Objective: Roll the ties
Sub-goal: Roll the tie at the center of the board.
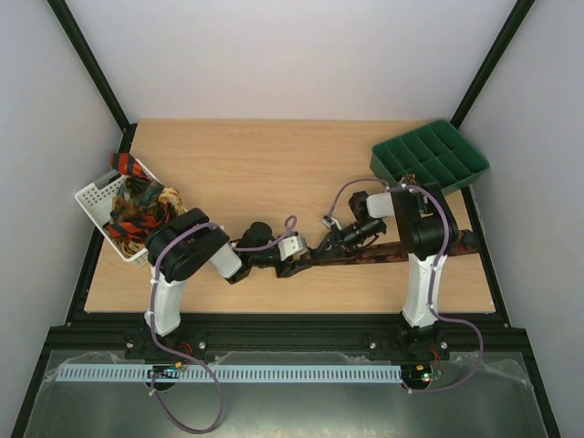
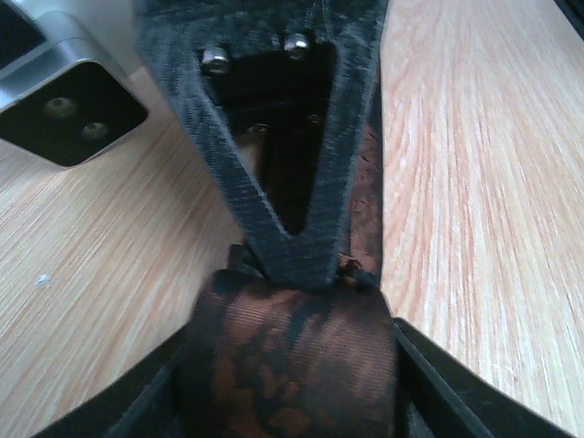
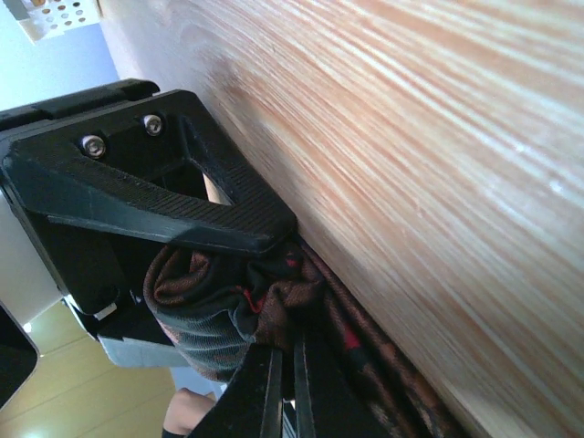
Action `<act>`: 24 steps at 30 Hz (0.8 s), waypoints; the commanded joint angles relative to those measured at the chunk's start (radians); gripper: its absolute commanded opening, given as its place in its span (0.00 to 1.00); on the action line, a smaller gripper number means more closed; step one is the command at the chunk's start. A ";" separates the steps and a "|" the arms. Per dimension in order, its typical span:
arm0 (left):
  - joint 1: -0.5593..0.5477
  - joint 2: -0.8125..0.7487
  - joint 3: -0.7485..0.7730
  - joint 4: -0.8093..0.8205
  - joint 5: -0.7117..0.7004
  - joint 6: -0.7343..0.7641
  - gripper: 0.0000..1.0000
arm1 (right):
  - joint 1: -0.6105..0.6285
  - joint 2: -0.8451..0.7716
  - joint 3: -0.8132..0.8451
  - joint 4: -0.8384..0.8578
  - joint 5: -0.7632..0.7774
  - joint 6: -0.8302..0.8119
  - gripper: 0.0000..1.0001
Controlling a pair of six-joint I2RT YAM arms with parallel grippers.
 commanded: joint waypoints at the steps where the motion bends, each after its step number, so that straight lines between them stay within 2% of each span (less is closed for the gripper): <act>1: -0.005 0.017 0.005 -0.100 -0.040 0.041 0.46 | 0.011 0.100 -0.015 0.008 0.298 -0.011 0.01; 5: -0.008 -0.024 0.011 -0.196 -0.068 0.074 0.29 | 0.012 0.077 -0.016 0.008 0.320 -0.018 0.05; 9: -0.022 -0.068 0.043 -0.388 -0.128 0.119 0.18 | 0.008 0.009 -0.018 -0.012 0.367 -0.032 0.19; 14: -0.031 -0.083 0.103 -0.597 -0.197 0.143 0.15 | -0.018 -0.156 -0.022 -0.039 0.391 -0.052 0.41; 19: -0.033 -0.072 0.168 -0.753 -0.229 0.160 0.15 | -0.023 -0.269 -0.043 -0.047 0.347 -0.047 0.49; 24: -0.037 -0.068 0.200 -0.811 -0.255 0.172 0.15 | 0.008 -0.282 -0.056 -0.024 0.237 0.006 0.52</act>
